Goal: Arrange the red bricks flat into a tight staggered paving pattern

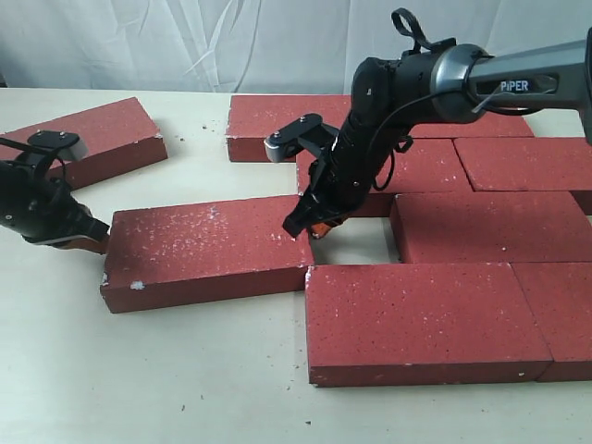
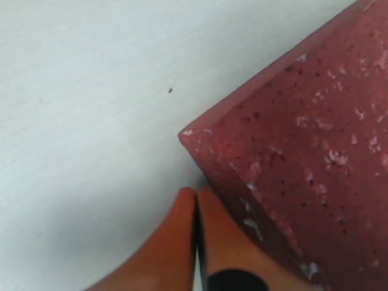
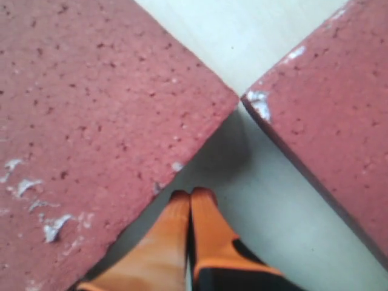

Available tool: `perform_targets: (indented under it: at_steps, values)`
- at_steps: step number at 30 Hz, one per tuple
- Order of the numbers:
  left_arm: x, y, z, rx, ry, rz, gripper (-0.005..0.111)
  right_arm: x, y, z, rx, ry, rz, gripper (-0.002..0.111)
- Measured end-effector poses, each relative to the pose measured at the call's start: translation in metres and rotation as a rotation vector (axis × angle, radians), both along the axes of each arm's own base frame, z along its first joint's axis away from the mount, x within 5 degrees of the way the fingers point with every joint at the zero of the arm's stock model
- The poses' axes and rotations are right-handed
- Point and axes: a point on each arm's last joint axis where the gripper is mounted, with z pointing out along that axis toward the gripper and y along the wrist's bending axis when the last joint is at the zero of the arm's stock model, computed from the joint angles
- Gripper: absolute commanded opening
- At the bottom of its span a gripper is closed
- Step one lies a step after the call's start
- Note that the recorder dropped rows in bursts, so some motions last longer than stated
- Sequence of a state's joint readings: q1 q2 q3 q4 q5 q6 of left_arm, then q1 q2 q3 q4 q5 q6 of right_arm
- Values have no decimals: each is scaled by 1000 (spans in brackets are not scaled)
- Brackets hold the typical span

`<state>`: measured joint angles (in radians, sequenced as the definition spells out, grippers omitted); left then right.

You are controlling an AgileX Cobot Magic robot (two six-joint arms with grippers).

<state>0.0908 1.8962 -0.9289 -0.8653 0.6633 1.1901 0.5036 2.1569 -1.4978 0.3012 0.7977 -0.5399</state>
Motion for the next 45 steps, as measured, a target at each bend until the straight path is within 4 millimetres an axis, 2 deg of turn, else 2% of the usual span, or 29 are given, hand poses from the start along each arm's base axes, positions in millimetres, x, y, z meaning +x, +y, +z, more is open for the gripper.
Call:
perform_targets:
  at_steps: [5, 20, 27, 29, 31, 32, 34, 35, 37, 40, 42, 45]
  values:
    - [1, 0, 1, -10, -8, 18, 0, -2, -1, 6, 2, 2, 4, -1]
    - [8, -12, 2, 21, -84, -5, 0, -6, -1, 5, 2, 45, 26, -1]
    - [8, -13, 1, 28, -90, -5, 0, -4, -12, 4, -131, 1, 71, -1]
    - [10, -11, 1, 46, -105, 6, 0, -3, -14, 15, -129, -27, 66, -1]
    - [13, -9, 2, 57, -124, 40, 0, -5, -19, 36, -117, -68, 59, -1]
    - [14, -9, 2, 57, -131, 58, 0, -6, -29, 49, -110, -89, 35, -1]
    - [14, -9, 2, 50, -128, 61, 0, -8, -44, 57, -110, -101, 4, -1]
    - [11, -11, 2, 38, -112, 33, 0, -12, -60, 64, -110, -102, -28, -1]
    - [8, -13, 2, 23, -90, 0, 0, -19, -75, 75, -86, -110, -74, -1]
    - [8, -14, 2, 3, -83, 10, 0, -42, -100, 107, -25, -207, -147, -1]
    - [8, -15, 3, -11, -81, 21, 0, -57, -110, 119, -12, -247, -164, -1]
    - [9, -19, 3, -9, -89, 23, 0, -64, -114, 133, 16, -317, -178, -1]
